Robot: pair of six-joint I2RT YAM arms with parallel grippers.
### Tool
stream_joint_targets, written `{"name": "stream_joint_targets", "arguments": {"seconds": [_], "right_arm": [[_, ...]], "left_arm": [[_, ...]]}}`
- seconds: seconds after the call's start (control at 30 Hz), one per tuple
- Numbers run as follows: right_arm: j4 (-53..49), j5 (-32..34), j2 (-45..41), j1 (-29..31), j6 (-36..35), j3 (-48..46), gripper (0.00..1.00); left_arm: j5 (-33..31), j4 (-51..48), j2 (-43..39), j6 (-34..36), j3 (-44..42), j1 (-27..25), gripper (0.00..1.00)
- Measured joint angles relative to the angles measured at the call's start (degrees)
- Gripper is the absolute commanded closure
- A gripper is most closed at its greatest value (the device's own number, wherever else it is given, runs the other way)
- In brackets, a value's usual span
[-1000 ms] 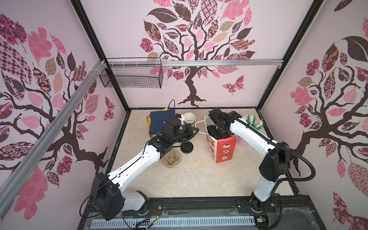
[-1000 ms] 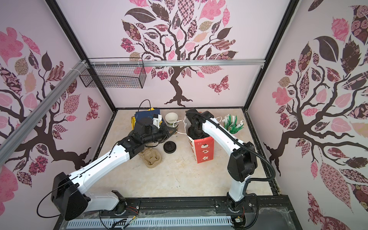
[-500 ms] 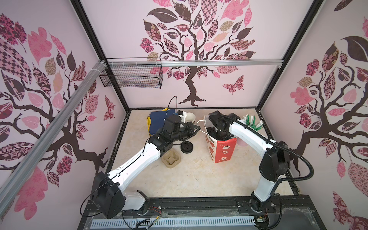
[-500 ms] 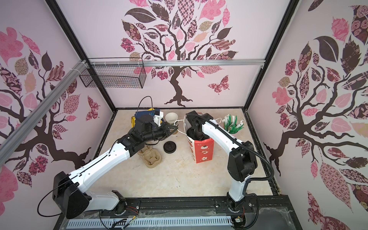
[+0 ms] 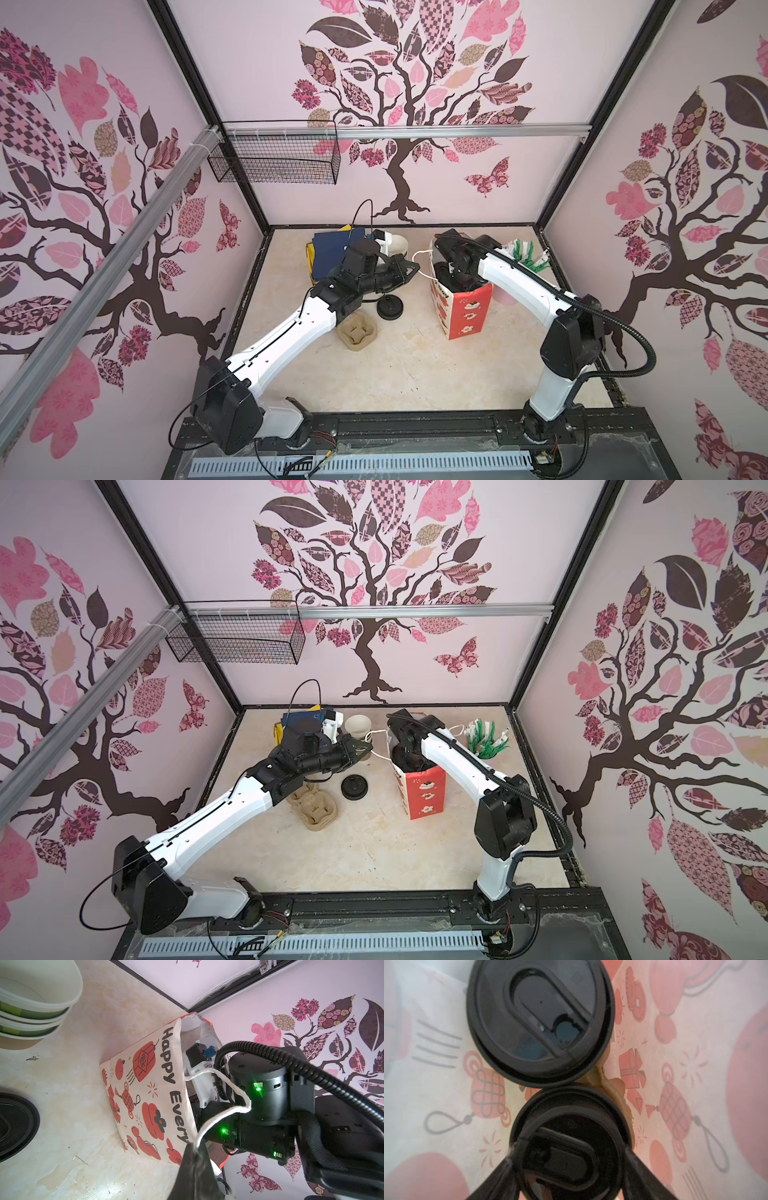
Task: Pack the takeout coffee
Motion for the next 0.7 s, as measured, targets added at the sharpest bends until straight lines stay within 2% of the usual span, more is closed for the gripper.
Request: {"name": "stream_joint_targets", "arguments": {"seconds": [0.33,0.7], "right_arm": [[1.73,0.09,0.00,-0.24,-0.96,-2.58,0.47],[0.74,0.00,0.11,-0.28,-4.15,-1.42,0.48]], "left_arm": [[-0.02,-0.31,0.00,0.04,0.00,-0.04,1.00],[-0.07,-0.94,0.02,0.92,1.14,-0.04,1.00]]}}
